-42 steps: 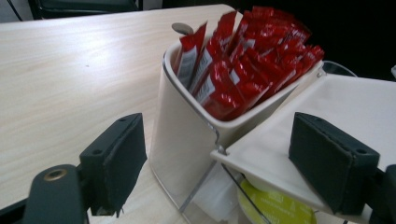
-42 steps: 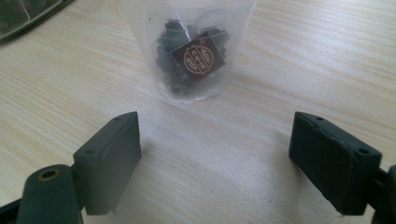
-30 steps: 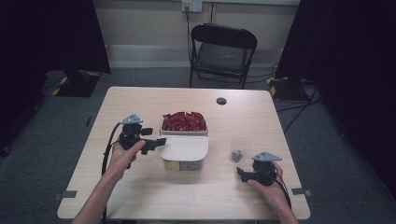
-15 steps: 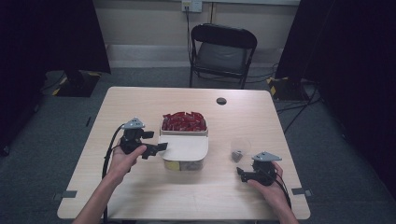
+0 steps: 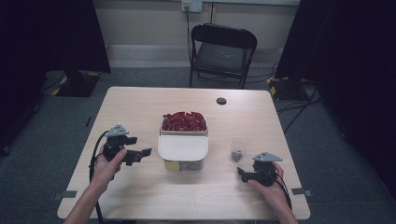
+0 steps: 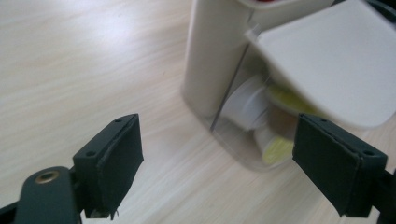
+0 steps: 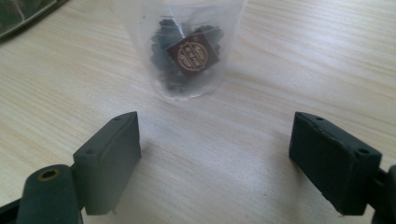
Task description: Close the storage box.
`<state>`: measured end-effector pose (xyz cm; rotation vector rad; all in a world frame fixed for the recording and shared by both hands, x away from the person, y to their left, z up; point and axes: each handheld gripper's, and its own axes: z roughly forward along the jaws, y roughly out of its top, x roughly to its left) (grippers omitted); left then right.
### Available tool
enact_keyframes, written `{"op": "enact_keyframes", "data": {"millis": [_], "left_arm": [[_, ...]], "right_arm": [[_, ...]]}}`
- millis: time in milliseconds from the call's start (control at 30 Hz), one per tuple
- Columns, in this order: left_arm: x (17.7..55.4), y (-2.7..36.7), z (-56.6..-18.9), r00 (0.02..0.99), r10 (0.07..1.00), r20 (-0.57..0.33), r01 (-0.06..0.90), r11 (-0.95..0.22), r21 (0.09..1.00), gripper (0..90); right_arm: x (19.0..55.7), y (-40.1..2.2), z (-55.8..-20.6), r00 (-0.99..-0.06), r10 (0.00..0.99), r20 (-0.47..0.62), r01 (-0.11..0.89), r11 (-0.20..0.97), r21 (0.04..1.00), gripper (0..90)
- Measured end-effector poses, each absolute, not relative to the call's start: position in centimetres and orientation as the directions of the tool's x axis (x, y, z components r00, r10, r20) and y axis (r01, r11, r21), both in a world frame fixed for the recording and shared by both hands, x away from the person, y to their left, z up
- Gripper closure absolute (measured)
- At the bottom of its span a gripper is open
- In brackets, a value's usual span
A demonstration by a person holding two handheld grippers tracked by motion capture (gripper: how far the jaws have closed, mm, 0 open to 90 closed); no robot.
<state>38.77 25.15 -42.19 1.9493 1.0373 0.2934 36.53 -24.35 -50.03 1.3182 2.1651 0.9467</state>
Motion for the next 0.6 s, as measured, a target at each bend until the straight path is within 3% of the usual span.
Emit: {"op": "enact_keyframes", "data": {"millis": [133, 600], "left_arm": [[38.5, 26.3, -43.4, 0.592, 0.782, -0.195, 0.585, -0.251, 0.772, 15.6], [37.1, 27.6, -49.1, 0.522, 0.849, -0.082, 0.65, -0.334, 0.683, 15.7]], "right_arm": [[36.4, -24.5, -50.0, -0.438, 0.899, -0.011, 0.603, 0.303, 0.738, 16.4], [36.3, -24.6, -50.0, -0.433, 0.901, -0.012, 0.604, 0.3, 0.739, 16.3]]}}
